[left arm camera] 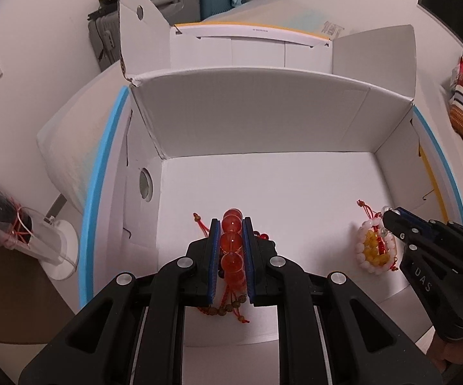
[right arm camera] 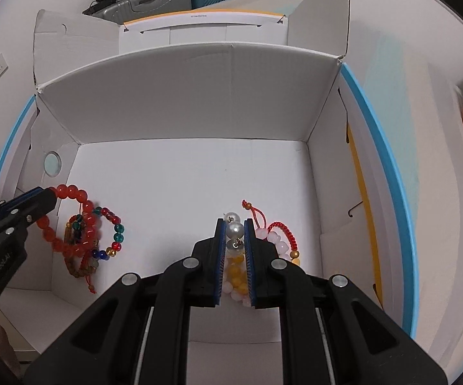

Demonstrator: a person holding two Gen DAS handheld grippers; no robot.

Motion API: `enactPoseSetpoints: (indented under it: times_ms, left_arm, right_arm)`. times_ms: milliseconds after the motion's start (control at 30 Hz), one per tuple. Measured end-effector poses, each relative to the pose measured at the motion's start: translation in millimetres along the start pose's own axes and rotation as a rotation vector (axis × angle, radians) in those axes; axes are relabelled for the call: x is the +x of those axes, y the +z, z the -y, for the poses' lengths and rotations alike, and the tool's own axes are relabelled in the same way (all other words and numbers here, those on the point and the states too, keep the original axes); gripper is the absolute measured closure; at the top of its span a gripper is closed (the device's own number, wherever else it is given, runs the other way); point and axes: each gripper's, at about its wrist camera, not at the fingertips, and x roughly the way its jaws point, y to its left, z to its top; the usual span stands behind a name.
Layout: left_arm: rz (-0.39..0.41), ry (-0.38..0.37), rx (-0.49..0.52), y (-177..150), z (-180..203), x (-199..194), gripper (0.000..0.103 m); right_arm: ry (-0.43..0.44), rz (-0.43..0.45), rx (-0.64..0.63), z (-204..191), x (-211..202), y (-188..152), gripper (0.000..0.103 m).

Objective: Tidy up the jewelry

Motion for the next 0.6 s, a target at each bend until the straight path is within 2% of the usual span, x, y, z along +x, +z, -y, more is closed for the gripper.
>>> enactPoseSetpoints:
  times_ms: [133, 267, 333, 400, 433, 467, 500, 600]
  left_arm:
    - [-0.002, 0.003, 0.008, 1, 3, 0, 0.089]
    - [0.040, 0.015, 0.015, 1, 5, -19, 0.086]
    - [0.074, 0.013, 0.014, 1, 6, -36, 0.077]
    - [0.111, 0.015, 0.007, -1, 6, -52, 0.058]
    - [0.134, 0.012, 0.005, -2, 6, -61, 0.056]
    - [0.150, 0.011, 0.004, -4, 7, -67, 0.050]
    - [0.167, 0.013, 0.001, -7, 7, -75, 0.039]
    - [0.215, 0.022, -0.004, -18, 8, -94, 0.030]
  right_arm:
    - [0.000, 0.000, 0.007, 2, -2, -2, 0.090]
    - [0.022, 0.033, 0.014, 3, -12, 0, 0.069]
    - [0.031, 0.057, 0.022, 6, -23, 0, 0.062]
    - [0.035, 0.087, 0.030, 9, -37, 0, 0.047]
    - [0.033, 0.109, 0.032, 10, -45, 0, 0.044]
    - [0.030, 0.132, 0.030, 11, -55, -1, 0.039]
    - [0.030, 0.152, 0.029, 12, -65, -3, 0.034]
    - [0.021, 0.209, 0.032, 16, -91, -11, 0.024]
